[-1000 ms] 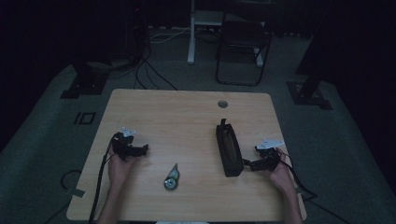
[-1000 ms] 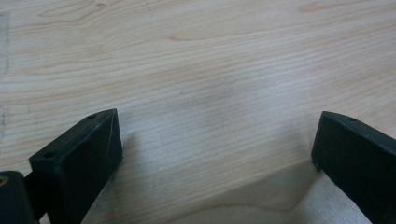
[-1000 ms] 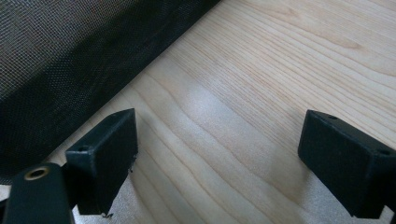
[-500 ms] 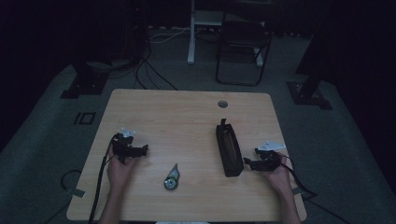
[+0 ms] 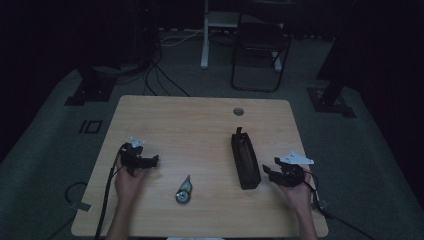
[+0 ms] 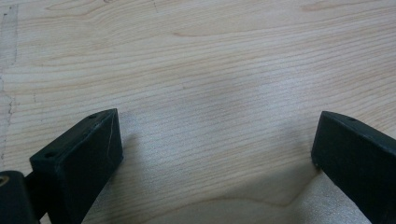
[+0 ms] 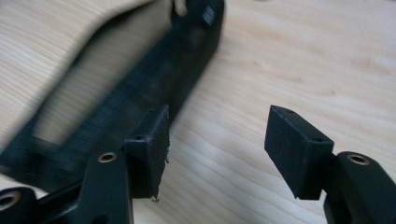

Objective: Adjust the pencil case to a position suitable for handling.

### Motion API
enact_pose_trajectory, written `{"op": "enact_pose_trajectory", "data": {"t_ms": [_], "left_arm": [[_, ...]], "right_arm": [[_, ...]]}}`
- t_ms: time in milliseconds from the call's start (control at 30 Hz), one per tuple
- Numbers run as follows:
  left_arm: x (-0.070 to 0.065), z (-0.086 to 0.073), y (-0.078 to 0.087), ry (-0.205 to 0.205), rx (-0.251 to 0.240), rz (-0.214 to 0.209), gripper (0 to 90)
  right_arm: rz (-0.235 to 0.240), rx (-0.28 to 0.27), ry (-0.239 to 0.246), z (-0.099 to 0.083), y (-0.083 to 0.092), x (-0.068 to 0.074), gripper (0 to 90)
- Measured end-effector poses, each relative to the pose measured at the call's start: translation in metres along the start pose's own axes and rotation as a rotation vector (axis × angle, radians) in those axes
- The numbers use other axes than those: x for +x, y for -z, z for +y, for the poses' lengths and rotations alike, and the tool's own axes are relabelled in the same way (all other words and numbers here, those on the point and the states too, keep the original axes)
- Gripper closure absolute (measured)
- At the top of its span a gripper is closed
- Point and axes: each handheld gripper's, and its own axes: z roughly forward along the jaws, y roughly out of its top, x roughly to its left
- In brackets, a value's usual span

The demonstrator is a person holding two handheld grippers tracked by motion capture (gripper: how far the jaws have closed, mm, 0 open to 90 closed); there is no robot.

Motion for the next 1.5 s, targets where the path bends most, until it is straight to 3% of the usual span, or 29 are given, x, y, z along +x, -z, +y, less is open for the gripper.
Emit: {"op": "enact_pose_trajectory", "data": {"t_ms": [100, 133, 267, 333, 433, 600, 767, 933, 1100, 1400, 1500], "left_arm": [[0.0, 0.0, 0.0, 0.0, 0.0, 0.0, 2.1], [0.0, 0.0, 0.0, 0.0, 0.0, 0.0, 2.1], [0.0, 0.0, 0.0, -0.001, 0.0, 0.0, 2.1], [0.0, 0.0, 0.0, -0.001, 0.0, 0.0, 2.1], [0.0, 0.0, 0.0, -0.001, 0.0, 0.0, 2.2], [0.0, 0.0, 0.0, -0.001, 0.0, 0.0, 2.2], [0.0, 0.0, 0.0, -0.001, 0.0, 0.0, 2.1], [0.0, 0.0, 0.0, -0.001, 0.0, 0.0, 2.1], [0.0, 0.0, 0.0, -0.001, 0.0, 0.0, 2.2], [0.0, 0.0, 0.0, -0.001, -0.001, 0.0, 2.2], [0.0, 0.0, 0.0, -0.001, -0.001, 0.0, 2.1]], "right_arm": [[-0.014, -0.03, -0.005, 0.009, 0.008, 0.019, 35.4], [-0.014, -0.03, -0.005, 0.009, 0.008, 0.019, 35.4], [-0.012, -0.011, 0.005, 0.013, 0.005, 0.042, 32.3], [-0.036, 0.012, 0.023, 0.013, 0.001, 0.049, 32.4], [-0.078, 0.06, 0.062, 0.012, -0.004, 0.051, 37.9], [-0.1, 0.079, 0.037, 0.011, -0.004, 0.038, 50.1], [-0.073, 0.089, 0.01, 0.016, -0.011, 0.029, 49.1], [-0.016, 0.105, 0.031, 0.022, -0.025, 0.03, 58.1], [0.041, 0.093, 0.089, 0.032, -0.036, 0.038, 61.3], [0.17, 0.067, 0.275, 0.048, -0.062, 0.057, 62.9], [0.212, 0.065, 0.314, 0.054, -0.069, 0.059, 63.4]]}}
